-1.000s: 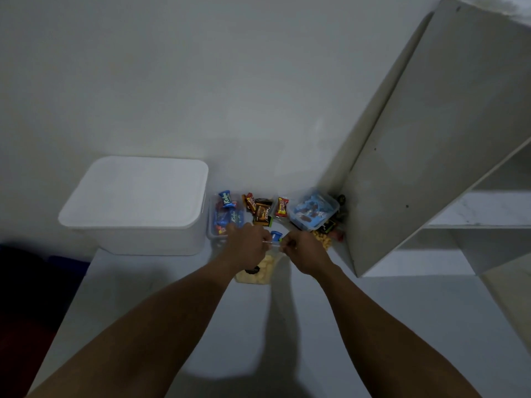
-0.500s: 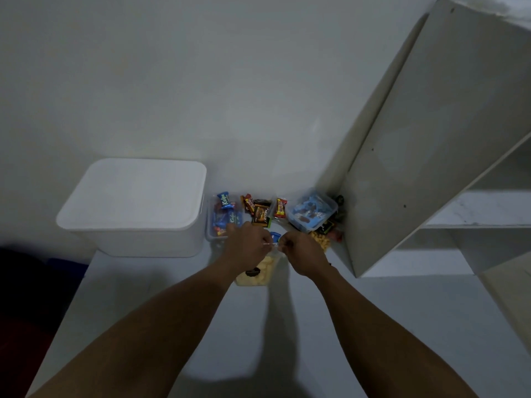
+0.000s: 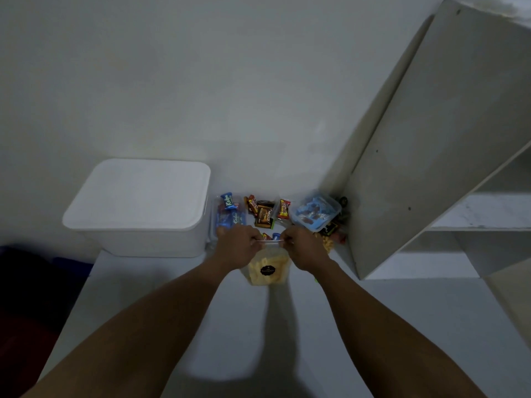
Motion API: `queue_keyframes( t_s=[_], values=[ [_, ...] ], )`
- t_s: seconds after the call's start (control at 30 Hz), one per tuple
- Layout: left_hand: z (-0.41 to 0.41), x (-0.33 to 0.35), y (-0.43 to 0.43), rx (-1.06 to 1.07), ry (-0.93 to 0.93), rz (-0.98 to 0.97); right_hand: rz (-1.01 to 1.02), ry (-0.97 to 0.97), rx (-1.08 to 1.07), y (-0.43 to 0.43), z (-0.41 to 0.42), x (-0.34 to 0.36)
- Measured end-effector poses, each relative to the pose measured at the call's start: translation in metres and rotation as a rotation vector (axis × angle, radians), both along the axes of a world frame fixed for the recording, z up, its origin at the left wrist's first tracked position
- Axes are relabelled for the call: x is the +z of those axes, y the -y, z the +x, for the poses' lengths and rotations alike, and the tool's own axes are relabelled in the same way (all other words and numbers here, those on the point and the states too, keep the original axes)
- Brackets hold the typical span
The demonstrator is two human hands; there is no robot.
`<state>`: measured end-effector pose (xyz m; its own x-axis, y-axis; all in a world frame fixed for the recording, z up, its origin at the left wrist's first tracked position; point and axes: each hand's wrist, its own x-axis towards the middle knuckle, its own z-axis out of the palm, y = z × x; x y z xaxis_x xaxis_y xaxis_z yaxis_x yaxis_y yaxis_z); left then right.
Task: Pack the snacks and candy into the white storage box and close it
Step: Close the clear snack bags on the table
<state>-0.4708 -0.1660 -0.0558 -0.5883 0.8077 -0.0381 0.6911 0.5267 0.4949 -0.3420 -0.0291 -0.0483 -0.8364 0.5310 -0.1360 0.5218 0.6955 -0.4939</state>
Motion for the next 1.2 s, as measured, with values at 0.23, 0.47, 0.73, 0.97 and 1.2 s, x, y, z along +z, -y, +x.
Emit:
queue_keyframes(
  t_s=[0.23,0.47,0.73,0.97,1.2],
  values=[
    [-0.003,0.013,-0.003,0.239,0.775,0.320,-0.292,-0.156,-0.123,-0.019,0.004,0.009],
    [-0.015,0.071,-0.035,0.406,0.999,0.732,-0.429,-0.363,-0.161,-0.043,-0.018,0.080],
    [-0.020,0.112,-0.051,0.181,0.703,0.729,-0.012,-0.203,0.042,-0.048,-0.062,0.138],
    [-0.018,0.125,-0.049,0.261,0.496,0.792,0.065,-0.276,0.063,-0.038,-0.072,0.144],
    [-0.023,0.137,-0.054,0.455,0.563,0.913,0.134,-0.314,0.066,-0.040,-0.062,0.149]
  ],
)
